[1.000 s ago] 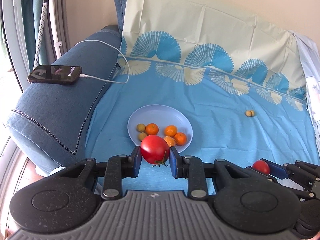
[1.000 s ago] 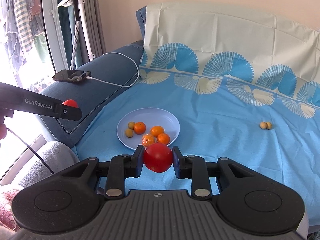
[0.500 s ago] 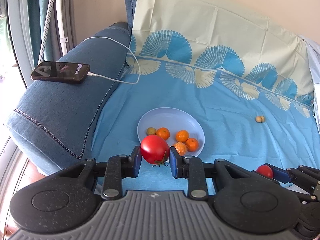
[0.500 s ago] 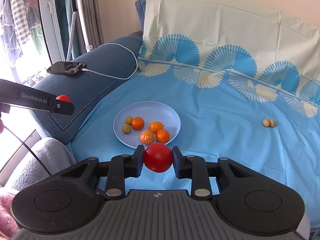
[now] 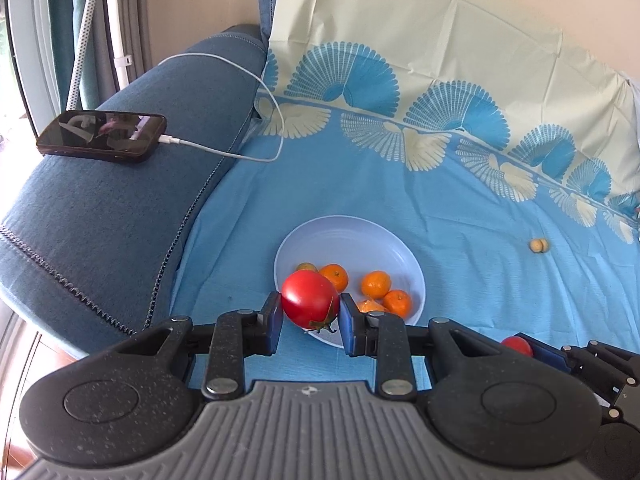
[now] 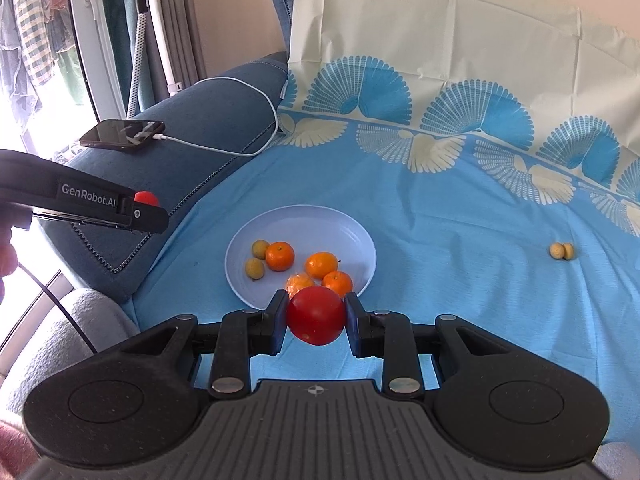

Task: Organize fruits
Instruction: 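Carry the tomato with the left gripper while the right gripper carries its tomato toward the plate, then open the left gripper over the plate while the right gripper releases its tomato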

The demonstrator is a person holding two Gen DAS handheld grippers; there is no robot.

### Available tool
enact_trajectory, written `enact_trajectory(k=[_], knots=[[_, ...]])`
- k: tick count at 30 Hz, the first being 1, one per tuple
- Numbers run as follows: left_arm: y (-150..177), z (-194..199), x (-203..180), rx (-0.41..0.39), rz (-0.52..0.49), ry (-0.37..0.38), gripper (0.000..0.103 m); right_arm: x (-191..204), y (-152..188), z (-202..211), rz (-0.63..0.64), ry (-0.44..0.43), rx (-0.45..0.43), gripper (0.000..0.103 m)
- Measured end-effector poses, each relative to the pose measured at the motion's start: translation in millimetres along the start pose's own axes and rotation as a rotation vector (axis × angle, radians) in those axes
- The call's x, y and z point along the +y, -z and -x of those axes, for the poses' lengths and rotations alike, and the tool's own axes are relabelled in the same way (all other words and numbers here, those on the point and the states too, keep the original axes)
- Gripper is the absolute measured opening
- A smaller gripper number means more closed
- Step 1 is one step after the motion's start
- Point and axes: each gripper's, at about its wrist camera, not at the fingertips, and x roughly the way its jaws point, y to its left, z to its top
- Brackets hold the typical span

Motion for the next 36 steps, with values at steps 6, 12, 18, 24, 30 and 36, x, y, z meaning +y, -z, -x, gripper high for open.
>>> enact_trajectory(k=[6,12,18,24,30,36], knots=[[-14.2,-40.3,-3.1,0.034,-0.001,-0.007,0.033,-6.3,-10.0,-36.0,-0.018,0.002,0.024,0.031],[-28.6,-81.7,-6.0,0.055,-0.003,-0.026,0.032,-10.3,-24.5,-77.7,-0.025,0.005,0.035,0.031],[-41.2,-120.4,-7.2,0.075,-0.015,-0.056,0.032,-15.4,-35.1,-118.0,-0.029,0.008,0.05,0.031],[-46.9,-147.4,-5.6,0.087,-0.025,-0.075,0.032,-20.1,-38.6,-148.5,-0.027,0.015,0.079,0.031],[-46.6,-172.2,-0.5,0.124,-0.032,-0.098,0.037,-17.9,-39.5,-170.1,0.016,0.015,0.09,0.031],[-51.6,-149.2,9.1,0.052,0.031,-0.079,0.103,-19.3,-45.4,-173.4,0.019,-0.025,0.081,0.071]])
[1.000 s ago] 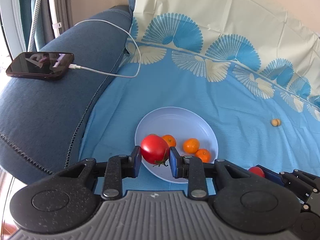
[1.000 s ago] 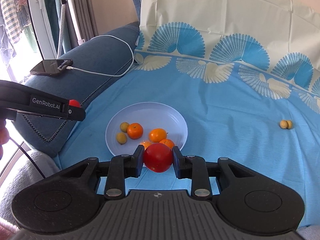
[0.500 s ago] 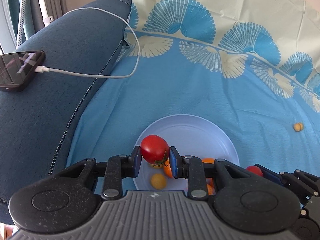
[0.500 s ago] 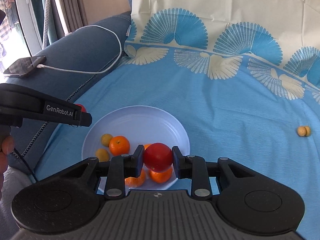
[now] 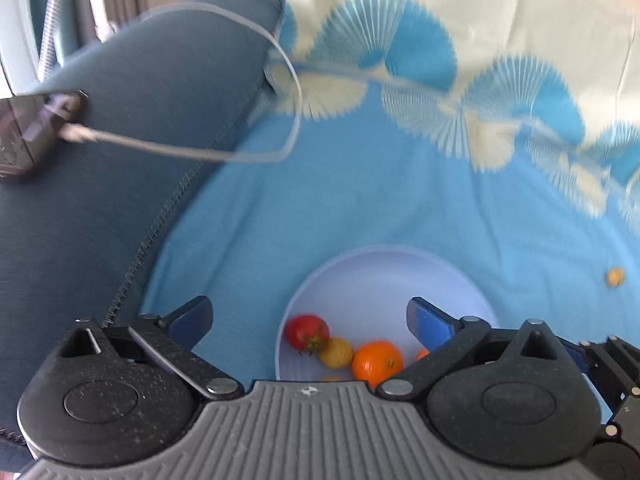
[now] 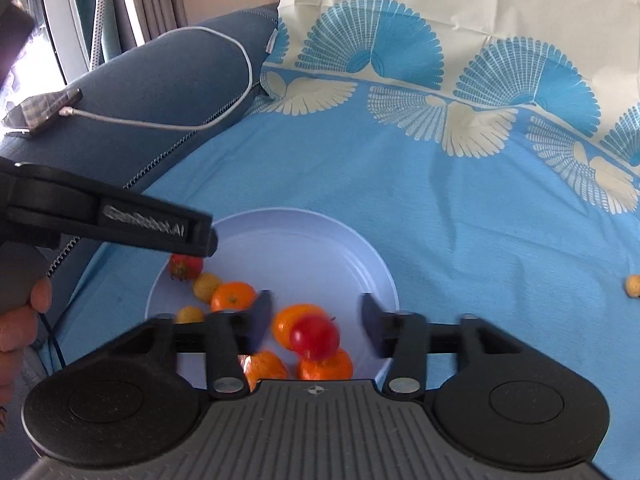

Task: Organize fruits
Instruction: 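Open the left gripper over the plate while the right gripper releases its tomato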

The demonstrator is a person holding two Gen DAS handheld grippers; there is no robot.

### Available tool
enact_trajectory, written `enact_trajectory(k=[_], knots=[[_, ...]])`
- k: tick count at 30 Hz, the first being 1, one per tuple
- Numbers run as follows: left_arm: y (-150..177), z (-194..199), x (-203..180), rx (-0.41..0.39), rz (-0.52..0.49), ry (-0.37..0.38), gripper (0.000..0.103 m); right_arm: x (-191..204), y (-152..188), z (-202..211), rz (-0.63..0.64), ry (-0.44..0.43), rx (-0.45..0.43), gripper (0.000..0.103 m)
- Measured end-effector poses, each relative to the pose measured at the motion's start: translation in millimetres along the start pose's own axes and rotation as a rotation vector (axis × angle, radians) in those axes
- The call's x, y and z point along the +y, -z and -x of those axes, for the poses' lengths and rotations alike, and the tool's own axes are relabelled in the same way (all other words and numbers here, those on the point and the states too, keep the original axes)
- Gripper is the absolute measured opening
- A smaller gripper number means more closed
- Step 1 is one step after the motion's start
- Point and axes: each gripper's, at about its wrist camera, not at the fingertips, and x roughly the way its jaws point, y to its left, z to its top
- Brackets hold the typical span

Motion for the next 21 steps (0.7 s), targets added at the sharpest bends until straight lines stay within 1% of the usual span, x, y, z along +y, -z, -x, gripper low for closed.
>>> enact_trajectory(k=[2,4,6,10,13,18,21], knots=[[1.3,12.9,2.1,-0.002,-0.01,-0.009,0.103,-0.1,-1.7,9.3,0.002,0.016,-0.016,0.078],[8.1,27.7,4.2,-0.004,-0.021,-0.024,0.103,0.8,-1.3,23.8,0.008,0.028,-0.015,0.083],[18.2,44.6,5.5,-0.007,-0.048,-0.042,0.103,1.8,2.7,42.2,0.007,0.03,-0.018,0.093],[41.4,77.0,9.2,-0.004,-0.065,-0.061,0.103,7.4,19.6,82.4,0.015,0.039,-0.016,0.096],[56.5,98.3,9.0,-0.011,-0.076,-0.072,0.103,12.3,30.2,108.9,0.01,0.066,-0.026,0.098],[73.3,130.1,7.7,-0.03,-0.07,-0.06,0.103,18.0,43.0,148.1,-0.005,0.109,-0.077,0.1],[81.6,150.5,2.8,-0.067,-0.075,-0.059,0.103,21.0,52.7,171.4,0.001,0.127,-0.121,0.1]])
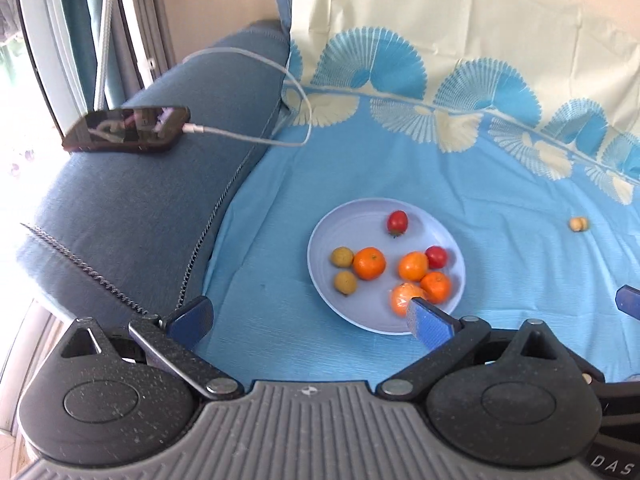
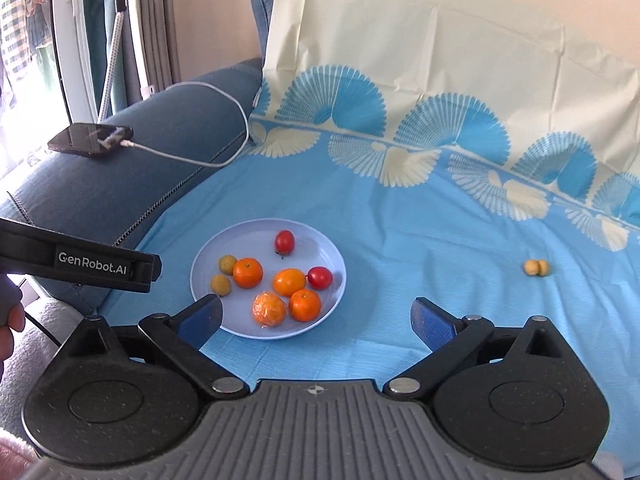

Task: Organize fruits
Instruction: 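Open the left gripper over the plate while the right gripper releases its tomato, then move both open grippers away from the plate toward the loose yellow fruits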

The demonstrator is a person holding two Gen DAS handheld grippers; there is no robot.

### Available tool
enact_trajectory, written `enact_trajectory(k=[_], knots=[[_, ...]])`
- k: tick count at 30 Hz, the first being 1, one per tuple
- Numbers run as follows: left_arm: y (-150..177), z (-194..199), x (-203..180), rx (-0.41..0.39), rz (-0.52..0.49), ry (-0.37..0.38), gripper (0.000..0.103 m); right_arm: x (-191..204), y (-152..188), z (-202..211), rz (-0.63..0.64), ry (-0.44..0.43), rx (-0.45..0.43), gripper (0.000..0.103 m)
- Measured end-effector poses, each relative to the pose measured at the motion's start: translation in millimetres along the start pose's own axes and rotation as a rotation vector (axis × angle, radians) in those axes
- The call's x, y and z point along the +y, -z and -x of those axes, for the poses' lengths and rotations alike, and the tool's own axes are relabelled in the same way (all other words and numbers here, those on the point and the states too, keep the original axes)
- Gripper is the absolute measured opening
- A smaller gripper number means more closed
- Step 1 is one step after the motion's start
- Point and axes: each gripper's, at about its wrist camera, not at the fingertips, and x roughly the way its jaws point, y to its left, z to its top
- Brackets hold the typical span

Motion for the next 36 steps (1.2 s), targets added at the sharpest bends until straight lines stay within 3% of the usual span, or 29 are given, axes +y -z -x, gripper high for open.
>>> enact_trajectory(k=[8,19,36], knots=[[12.3,47.2,-13.2,-0.084,-0.019,-0.003,0.103,-3.3,18.4,47.6,-0.011,0.013,-0.067,0.102],[27.3,85.3,-27.4,-0.147,-0.051,0.0,0.103,-7.3,32.3,82.6,-0.015,0.014,-0.133,0.102],[30.1,94.3,-28.2,-0.16,-0.048,-0.008,0.103,-8.0,37.0,95.7,-0.034,0.026,-0.159,0.102]])
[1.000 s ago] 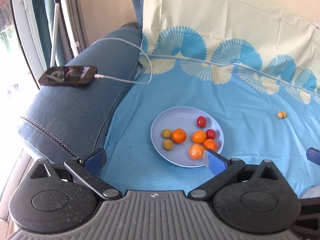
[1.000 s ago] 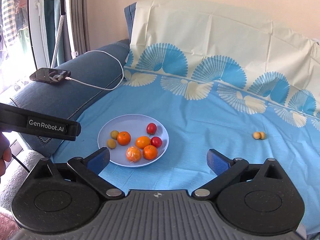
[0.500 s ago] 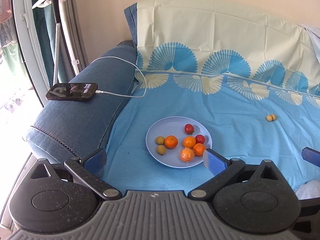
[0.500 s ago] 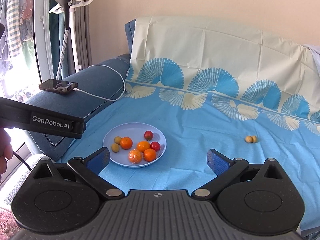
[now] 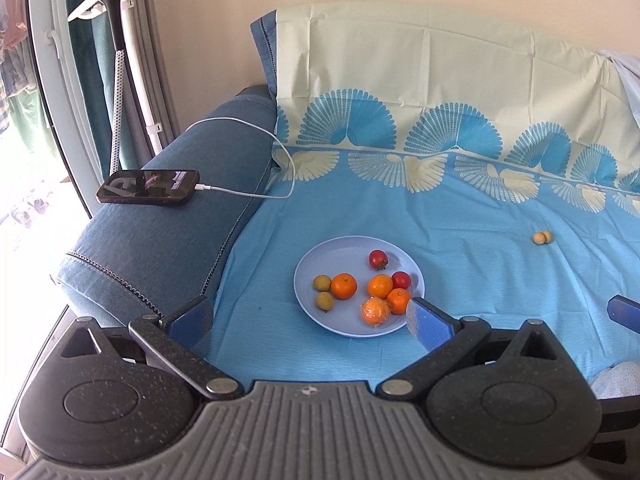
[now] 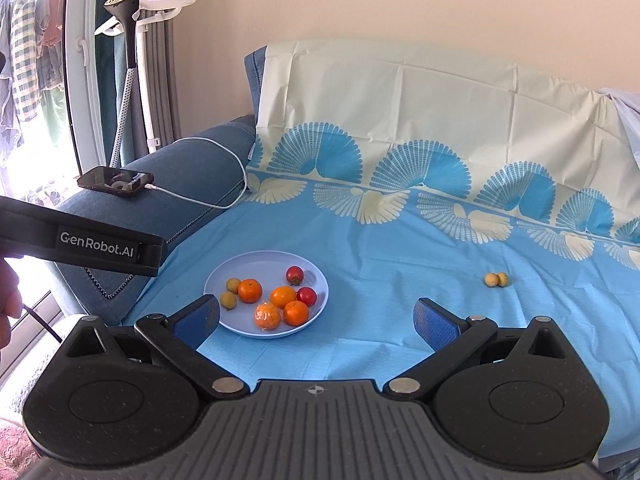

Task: Organize fruits
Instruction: 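Move both open grippers away from the plate toward the loose yellow fruits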

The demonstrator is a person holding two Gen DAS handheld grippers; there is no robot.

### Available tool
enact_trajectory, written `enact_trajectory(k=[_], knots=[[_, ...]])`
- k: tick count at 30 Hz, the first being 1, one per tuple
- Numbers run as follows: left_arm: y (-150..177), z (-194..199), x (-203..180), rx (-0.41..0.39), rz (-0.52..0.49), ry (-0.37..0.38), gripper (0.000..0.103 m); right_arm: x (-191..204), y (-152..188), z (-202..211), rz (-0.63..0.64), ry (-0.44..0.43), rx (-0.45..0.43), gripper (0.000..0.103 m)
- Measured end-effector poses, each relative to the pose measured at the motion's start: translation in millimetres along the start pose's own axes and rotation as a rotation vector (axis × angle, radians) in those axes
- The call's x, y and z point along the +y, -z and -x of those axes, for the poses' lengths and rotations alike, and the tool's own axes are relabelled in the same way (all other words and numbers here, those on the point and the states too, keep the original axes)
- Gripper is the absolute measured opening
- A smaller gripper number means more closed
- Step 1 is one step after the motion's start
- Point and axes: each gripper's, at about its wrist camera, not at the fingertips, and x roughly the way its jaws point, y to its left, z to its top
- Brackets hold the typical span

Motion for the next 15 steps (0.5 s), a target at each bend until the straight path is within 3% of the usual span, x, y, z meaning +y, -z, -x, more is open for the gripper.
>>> enact_trajectory(k=[15], knots=[[-0.6,-6.3,3.7,0.014,0.008,0.004,0.103,-0.9,-0.6,-5.7,0.009,-0.007,0.022,0.102]])
